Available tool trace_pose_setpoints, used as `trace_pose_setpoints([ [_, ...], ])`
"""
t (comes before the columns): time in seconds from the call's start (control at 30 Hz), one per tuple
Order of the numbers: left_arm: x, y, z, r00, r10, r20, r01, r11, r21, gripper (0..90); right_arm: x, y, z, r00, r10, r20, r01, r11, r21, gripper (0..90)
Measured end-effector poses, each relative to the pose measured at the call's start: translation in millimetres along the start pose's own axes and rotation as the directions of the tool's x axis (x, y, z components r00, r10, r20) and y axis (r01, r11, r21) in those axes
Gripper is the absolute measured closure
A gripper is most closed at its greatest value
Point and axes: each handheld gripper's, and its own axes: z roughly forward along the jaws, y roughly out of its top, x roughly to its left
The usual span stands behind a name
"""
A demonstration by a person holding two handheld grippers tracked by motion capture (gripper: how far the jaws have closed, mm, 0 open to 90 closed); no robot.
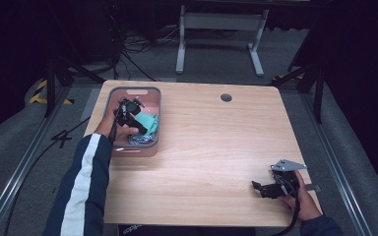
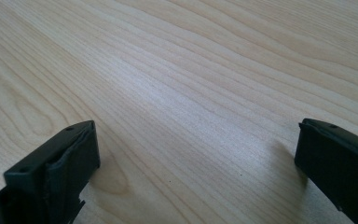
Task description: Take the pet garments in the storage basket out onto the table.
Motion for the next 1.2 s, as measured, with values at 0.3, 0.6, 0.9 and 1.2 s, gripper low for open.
trace_pose_setpoints([
  [0.3, 4.7, 3.4, 14.8, 0.9970, -0.060, 0.049, 0.057, 0.9960, 0.069, 14.5, 0.0, 0.0, 0.0, 1.0000, 0.000, 0.000, 0.000, 1.0000, 0.000, 0.0],
  [0.6, -1.1, 7.4, 9.8, 0.9949, -0.027, 0.097, 0.019, 0.9966, 0.080, 40.2, 0.0, 0.0, 0.0, 1.0000, 0.000, 0.000, 0.000, 1.0000, 0.000, 0.0],
  [0.9, -1.9, 7.6, 6.0, 0.9886, -0.033, 0.147, 0.022, 0.9973, 0.070, 68.4, 0.0, 0.0, 0.0, 1.0000, 0.000, 0.000, 0.000, 1.0000, 0.000, 0.0],
  [1.2, -0.9, 5.3, -16.5, 0.9986, -0.022, 0.049, 0.023, 0.9997, -0.008, 75.1, 0.0, 0.0, 0.0, 1.0000, 0.000, 0.000, 0.000, 1.0000, 0.000, 0.0],
])
